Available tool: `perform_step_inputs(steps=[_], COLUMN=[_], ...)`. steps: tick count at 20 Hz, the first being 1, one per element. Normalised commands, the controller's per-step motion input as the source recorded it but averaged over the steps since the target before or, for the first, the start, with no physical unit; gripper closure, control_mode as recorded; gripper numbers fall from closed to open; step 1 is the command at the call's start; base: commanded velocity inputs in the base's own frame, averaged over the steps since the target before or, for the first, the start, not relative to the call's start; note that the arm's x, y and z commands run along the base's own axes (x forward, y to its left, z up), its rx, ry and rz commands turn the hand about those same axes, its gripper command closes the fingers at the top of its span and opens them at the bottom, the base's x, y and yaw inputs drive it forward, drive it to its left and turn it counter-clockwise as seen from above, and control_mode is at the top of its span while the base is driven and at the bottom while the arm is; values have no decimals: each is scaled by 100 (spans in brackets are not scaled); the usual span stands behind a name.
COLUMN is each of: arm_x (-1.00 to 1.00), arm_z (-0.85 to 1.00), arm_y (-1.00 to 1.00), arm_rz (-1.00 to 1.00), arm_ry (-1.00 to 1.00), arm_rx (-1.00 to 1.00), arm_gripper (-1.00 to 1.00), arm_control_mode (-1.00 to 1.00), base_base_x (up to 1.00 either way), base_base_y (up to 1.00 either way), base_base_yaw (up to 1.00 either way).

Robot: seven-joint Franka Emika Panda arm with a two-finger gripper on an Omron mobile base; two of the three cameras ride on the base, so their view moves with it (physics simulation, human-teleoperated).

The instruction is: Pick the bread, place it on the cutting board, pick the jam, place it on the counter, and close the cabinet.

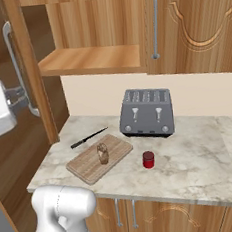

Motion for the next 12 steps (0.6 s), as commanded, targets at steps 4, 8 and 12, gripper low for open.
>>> perform_step_inputs(steps=[4,8,12], arm_x=[46,49,54], arm_z=[0,-1,-4], arm_y=[-18,-15,-14], arm_rz=[6,8,12], arm_ry=[4,4,4], arm_rx=[0,0,0], arm_gripper=[-100,-100,-100], arm_control_mode=[-100,-100,-100], base_base_x=[0,0,0], base_base_y=[0,0,0], base_base_yaw=[0,0,0])
